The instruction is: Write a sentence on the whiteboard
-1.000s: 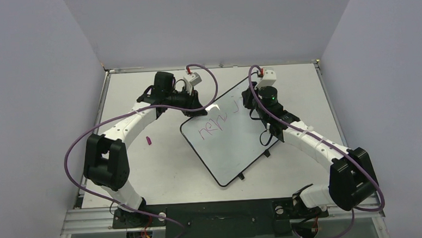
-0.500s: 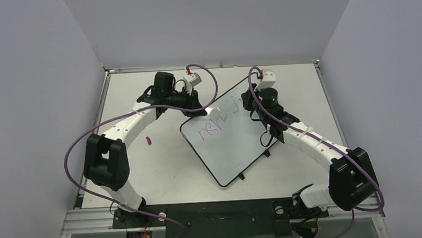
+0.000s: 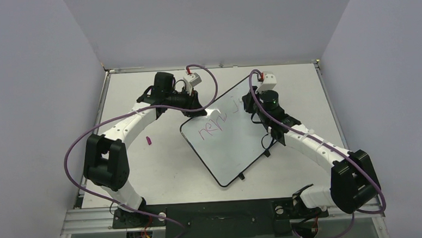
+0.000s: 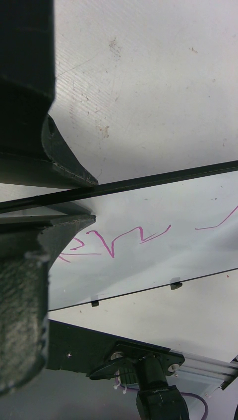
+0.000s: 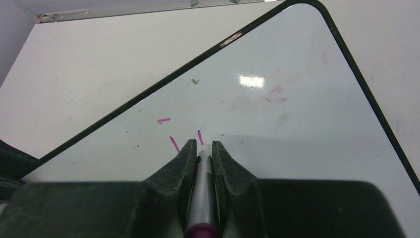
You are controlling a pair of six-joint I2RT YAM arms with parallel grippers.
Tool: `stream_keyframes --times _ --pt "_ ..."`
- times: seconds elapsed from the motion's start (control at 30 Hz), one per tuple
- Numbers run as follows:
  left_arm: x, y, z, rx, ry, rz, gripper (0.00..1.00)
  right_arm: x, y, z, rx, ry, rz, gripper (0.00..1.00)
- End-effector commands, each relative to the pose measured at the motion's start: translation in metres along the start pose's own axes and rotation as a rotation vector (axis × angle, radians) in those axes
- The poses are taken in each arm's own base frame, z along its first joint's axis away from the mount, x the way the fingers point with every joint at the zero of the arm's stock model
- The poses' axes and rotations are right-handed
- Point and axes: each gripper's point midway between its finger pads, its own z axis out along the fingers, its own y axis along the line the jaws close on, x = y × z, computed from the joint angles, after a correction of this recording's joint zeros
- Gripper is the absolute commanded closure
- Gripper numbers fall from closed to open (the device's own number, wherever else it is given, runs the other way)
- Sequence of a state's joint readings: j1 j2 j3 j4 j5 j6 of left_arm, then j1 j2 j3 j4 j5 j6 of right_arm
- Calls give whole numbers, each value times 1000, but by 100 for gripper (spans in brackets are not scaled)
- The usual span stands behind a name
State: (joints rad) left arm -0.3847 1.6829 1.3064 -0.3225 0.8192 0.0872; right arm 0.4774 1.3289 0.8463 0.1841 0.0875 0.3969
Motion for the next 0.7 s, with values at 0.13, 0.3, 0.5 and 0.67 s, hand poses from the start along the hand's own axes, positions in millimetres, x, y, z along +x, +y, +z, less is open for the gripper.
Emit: stream_keyframes --times 0.13,0.3,0.5,0.67 --pt "-3 -15 -4 34 -6 74 100 -8 -11 -4 60 -8 -22 100" --pt "-4 -17 -5 36 -8 77 100 -16 -12 1 81 -12 -25 100" --pt "-3 -16 -4 36 -6 75 100 -28 -5 9 73 -21 -22 100" --pt "-4 -16 -4 35 -7 75 100 -33 3 15 53 -19 -17 100"
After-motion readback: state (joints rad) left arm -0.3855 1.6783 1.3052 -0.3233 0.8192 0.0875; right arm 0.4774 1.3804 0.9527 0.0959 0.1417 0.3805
